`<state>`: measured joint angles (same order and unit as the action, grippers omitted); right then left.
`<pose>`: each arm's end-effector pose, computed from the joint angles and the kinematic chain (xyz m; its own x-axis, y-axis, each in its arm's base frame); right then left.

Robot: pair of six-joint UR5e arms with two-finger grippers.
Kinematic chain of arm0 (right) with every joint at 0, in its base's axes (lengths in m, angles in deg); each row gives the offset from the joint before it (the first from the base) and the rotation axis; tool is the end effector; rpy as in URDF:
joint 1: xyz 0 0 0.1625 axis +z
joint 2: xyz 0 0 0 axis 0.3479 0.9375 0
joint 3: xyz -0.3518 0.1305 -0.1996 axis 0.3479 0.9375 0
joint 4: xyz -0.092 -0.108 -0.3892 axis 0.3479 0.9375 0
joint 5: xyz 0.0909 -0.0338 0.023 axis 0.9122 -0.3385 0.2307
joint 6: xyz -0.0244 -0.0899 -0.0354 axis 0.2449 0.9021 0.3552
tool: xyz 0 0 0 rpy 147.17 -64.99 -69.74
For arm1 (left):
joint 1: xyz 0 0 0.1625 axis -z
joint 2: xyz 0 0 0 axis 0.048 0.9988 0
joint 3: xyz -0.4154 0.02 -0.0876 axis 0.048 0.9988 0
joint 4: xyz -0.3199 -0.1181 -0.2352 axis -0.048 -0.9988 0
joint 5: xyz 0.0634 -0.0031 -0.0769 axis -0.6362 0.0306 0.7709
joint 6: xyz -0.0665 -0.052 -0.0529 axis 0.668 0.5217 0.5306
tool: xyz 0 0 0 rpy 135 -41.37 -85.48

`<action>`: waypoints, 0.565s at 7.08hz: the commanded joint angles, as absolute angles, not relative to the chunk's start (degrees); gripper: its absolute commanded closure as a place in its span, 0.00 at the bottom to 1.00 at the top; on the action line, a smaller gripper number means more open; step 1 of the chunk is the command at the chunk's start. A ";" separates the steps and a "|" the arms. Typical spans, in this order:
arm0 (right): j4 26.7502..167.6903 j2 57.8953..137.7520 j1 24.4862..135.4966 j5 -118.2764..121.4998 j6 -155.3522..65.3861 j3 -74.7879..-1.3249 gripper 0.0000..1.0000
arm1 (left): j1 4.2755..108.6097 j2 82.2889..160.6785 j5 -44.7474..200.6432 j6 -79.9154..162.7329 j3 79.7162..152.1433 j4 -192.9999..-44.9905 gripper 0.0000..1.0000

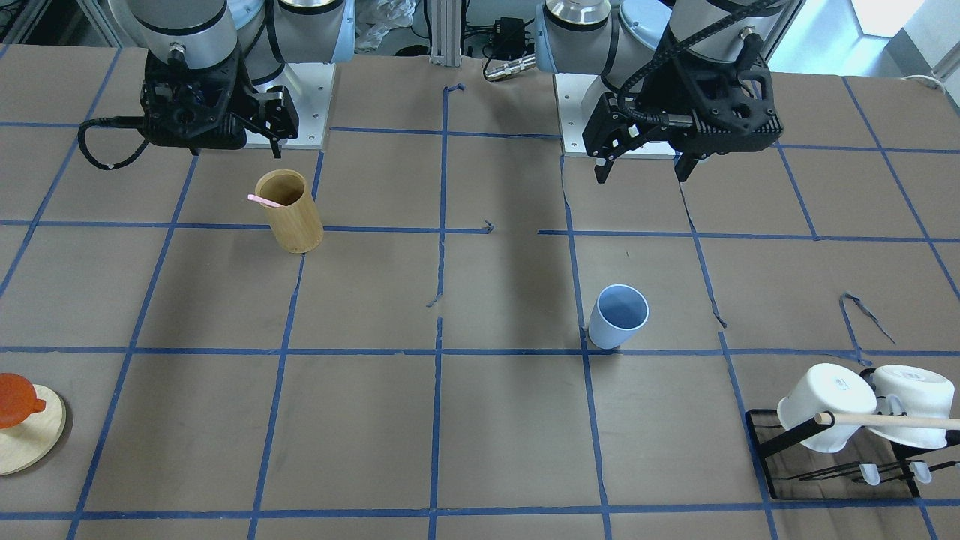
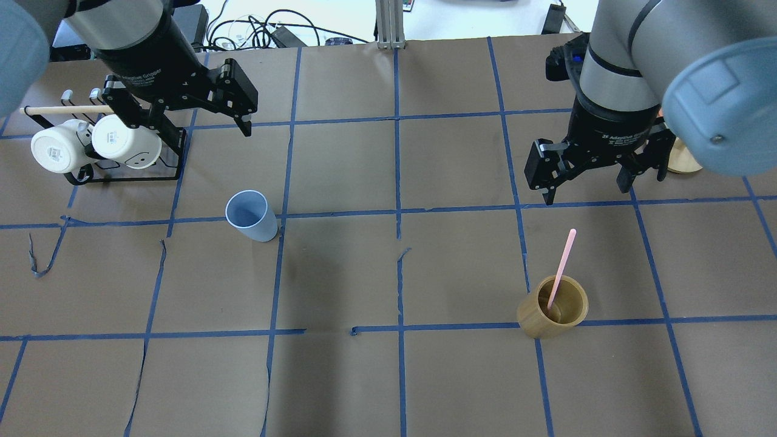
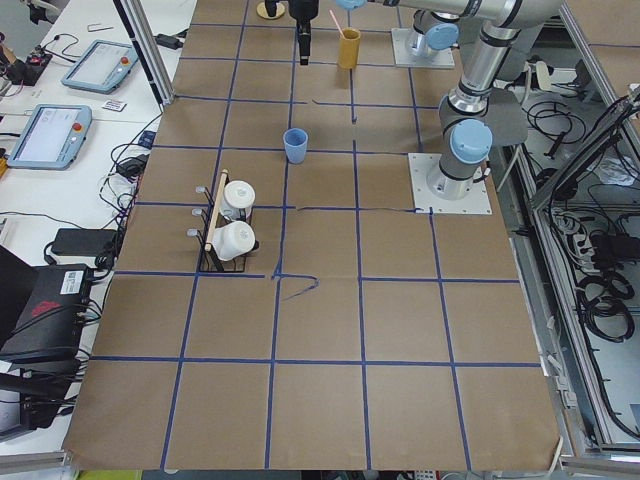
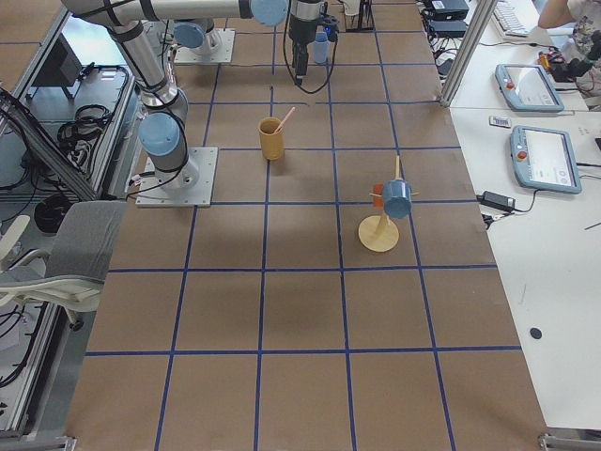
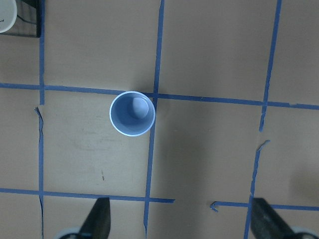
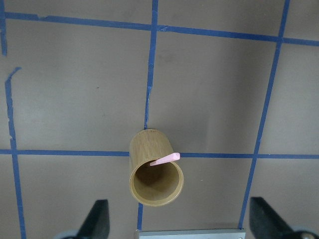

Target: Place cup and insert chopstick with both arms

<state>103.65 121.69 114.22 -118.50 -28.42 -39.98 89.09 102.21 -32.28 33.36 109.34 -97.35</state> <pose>0.1511 -0.4407 0.4669 -0.9889 -0.0850 0.1220 -0.0677 0.9880 0.1389 -0.1514 -0.4892 0.5252 -0.9962 -0.0841 0.0239 -0.0843 0.9964 -0.0088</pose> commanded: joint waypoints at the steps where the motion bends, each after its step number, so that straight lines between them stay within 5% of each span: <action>1: 104.92 120.48 113.88 -119.58 -28.13 -39.98 0.00 | 89.09 102.42 -32.53 33.36 109.42 -97.37 0.00; 4: 110.63 119.51 113.96 -121.17 -27.69 -41.47 0.00 | 89.01 102.41 -32.27 33.27 110.99 -96.68 0.00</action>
